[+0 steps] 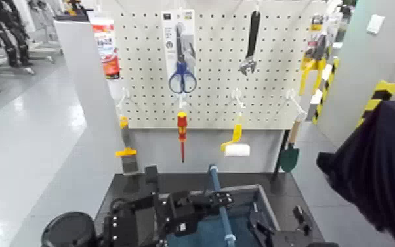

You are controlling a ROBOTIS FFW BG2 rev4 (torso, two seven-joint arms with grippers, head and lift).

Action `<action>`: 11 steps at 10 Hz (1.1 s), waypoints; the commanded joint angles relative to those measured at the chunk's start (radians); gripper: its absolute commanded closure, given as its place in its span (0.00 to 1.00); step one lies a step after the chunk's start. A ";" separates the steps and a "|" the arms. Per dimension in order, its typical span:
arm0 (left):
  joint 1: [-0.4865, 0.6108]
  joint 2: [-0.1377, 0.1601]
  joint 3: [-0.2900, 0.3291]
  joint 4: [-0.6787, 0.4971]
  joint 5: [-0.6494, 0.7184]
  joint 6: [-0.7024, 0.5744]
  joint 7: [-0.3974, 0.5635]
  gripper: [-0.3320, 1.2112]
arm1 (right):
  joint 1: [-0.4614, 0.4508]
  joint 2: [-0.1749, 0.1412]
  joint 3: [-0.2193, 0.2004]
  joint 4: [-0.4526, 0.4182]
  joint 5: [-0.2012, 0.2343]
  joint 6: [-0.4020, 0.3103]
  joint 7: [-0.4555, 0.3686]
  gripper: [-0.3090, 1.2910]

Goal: Grasp the handle of the crate.

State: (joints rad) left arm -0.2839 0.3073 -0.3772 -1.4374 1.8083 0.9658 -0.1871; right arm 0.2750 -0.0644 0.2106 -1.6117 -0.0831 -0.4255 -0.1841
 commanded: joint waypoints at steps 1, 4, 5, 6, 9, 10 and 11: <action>0.075 0.027 0.052 -0.086 0.045 0.017 0.044 0.98 | 0.000 0.000 0.000 0.001 0.000 -0.003 0.000 0.28; 0.117 0.044 0.067 -0.130 0.083 0.010 0.072 0.98 | 0.001 0.000 -0.002 -0.004 0.006 -0.006 0.003 0.28; 0.127 0.044 0.077 -0.141 0.086 0.010 0.077 0.98 | 0.000 -0.002 0.001 -0.005 0.005 0.002 0.005 0.28; 0.131 0.044 0.078 -0.146 0.091 0.010 0.077 0.98 | 0.001 -0.002 0.001 -0.007 0.005 0.005 0.006 0.28; 0.137 0.050 0.078 -0.176 0.098 0.014 0.080 0.98 | 0.001 -0.002 0.000 -0.008 0.006 0.011 0.006 0.28; 0.140 0.050 0.078 -0.175 0.098 0.014 0.075 0.98 | 0.001 -0.002 0.000 -0.008 0.006 0.011 0.008 0.28; 0.141 0.050 0.078 -0.176 0.098 0.014 0.075 0.98 | 0.001 -0.002 -0.002 -0.010 0.009 0.011 0.008 0.28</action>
State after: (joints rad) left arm -0.1440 0.3573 -0.2989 -1.6130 1.9068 0.9802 -0.1119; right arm 0.2763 -0.0660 0.2092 -1.6212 -0.0755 -0.4142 -0.1765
